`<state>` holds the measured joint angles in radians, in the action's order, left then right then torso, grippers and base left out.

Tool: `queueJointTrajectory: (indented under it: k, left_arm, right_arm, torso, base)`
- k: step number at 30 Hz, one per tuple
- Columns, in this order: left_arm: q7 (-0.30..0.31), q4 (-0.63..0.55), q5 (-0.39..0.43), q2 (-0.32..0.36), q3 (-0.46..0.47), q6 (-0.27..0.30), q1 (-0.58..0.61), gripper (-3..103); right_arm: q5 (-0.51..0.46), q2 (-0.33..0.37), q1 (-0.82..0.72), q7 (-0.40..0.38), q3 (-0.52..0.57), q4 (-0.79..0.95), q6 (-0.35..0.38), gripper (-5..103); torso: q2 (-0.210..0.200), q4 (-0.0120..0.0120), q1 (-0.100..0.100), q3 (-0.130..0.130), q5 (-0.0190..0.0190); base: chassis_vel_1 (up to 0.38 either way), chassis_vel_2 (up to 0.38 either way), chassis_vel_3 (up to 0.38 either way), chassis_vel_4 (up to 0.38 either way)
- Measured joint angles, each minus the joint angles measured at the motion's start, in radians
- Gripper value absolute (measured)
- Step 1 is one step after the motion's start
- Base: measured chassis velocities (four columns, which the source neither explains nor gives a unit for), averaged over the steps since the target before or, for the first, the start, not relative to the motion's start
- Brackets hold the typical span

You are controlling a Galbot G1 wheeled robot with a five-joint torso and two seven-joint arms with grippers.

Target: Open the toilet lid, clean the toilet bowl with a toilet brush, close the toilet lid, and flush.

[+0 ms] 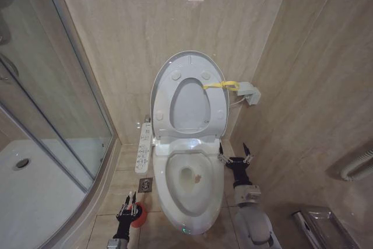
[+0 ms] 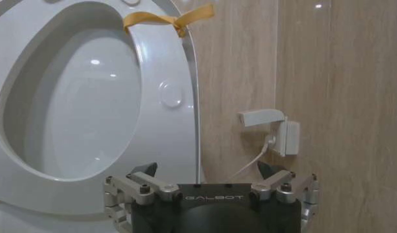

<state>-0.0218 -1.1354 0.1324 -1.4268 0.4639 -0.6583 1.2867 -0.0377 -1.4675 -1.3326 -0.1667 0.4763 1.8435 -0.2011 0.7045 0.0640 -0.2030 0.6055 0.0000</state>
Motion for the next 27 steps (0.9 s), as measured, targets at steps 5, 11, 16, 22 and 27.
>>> queueJointTrajectory:
  k: [5, 11, 16, 22, 27]
  left_arm:
    - [0.003, -0.099, 0.001, 0.001, 0.001, 0.012, 0.041, 19]
    - [0.006, -0.241, -0.009, -0.001, 0.005, 0.034, 0.106, 19]
    - [0.051, -0.395, -0.115, -0.003, 0.021, 0.024, 0.207, 19]
    - [0.086, -0.541, -0.161, 0.000, 0.017, 0.019, 0.308, 19]
    - [0.088, -0.722, -0.143, 0.010, -0.009, 0.048, 0.378, 19]
  right_arm:
    - [0.000, 0.000, 0.000, 0.000, 0.000, 0.000, 0.000, 100]
    - [0.000, 0.000, 0.000, 0.000, 0.000, 0.000, 0.000, 100]
    - [0.000, 0.000, 0.000, 0.000, 0.000, 0.000, 0.000, 100]
    - [0.000, 0.000, 0.000, 0.000, 0.000, 0.000, 0.000, 100]
    - [0.000, 0.000, 0.000, 0.000, 0.000, 0.000, 0.000, 100]
  torso:
    - [0.000, 0.0001, 0.000, 0.000, 0.0000]
    - [0.000, 0.0001, 0.000, 0.000, -0.0001]
    - [0.000, 0.0000, 0.000, 0.000, 0.0001]
    - [0.000, -0.0001, 0.000, 0.000, 0.0001]
    - [0.000, 0.0002, 0.000, 0.000, 0.0001]
  base:
    - [0.000, 0.000, 0.000, 0.000]
    - [0.000, 0.000, 0.000, 0.000]
    - [0.000, 0.000, 0.000, 0.000]
    - [0.000, 0.000, 0.000, 0.000]
    - [0.000, 0.000, 0.000, 0.000]
